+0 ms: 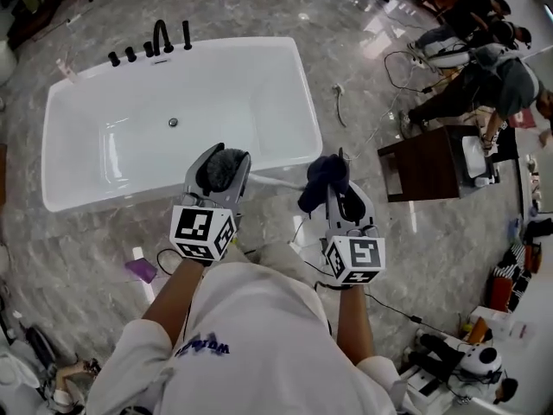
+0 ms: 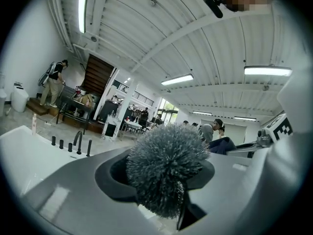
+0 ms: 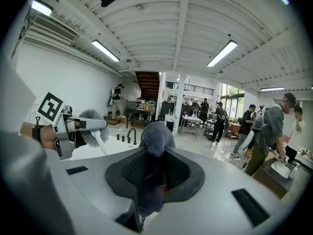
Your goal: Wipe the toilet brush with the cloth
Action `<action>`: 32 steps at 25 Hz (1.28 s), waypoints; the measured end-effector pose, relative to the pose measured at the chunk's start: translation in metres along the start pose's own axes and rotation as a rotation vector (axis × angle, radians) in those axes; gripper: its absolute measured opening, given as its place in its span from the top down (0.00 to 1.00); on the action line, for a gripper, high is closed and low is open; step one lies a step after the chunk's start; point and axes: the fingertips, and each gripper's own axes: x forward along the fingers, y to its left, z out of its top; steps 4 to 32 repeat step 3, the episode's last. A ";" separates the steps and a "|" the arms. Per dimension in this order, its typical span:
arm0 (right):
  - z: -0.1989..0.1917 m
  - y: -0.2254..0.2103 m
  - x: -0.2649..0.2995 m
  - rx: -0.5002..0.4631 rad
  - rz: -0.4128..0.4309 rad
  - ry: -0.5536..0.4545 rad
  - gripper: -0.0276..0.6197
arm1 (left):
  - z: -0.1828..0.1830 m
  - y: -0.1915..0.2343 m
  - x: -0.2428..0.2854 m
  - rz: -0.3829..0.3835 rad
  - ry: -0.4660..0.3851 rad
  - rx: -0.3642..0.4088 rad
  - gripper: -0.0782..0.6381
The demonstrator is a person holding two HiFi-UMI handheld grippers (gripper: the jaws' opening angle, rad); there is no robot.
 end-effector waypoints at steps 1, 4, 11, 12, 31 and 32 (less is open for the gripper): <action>0.000 0.006 0.002 -0.005 0.012 0.003 0.85 | -0.002 0.003 -0.005 0.006 0.002 -0.008 0.60; 0.002 0.020 0.006 -0.013 0.037 0.010 0.85 | -0.005 0.009 -0.015 0.019 0.009 -0.022 0.60; 0.002 0.020 0.006 -0.013 0.037 0.010 0.85 | -0.005 0.009 -0.015 0.019 0.009 -0.022 0.60; 0.002 0.020 0.006 -0.013 0.037 0.010 0.85 | -0.005 0.009 -0.015 0.019 0.009 -0.022 0.60; 0.002 0.020 0.006 -0.013 0.037 0.010 0.85 | -0.005 0.009 -0.015 0.019 0.009 -0.022 0.60; 0.002 0.020 0.006 -0.013 0.037 0.010 0.85 | -0.005 0.009 -0.015 0.019 0.009 -0.022 0.60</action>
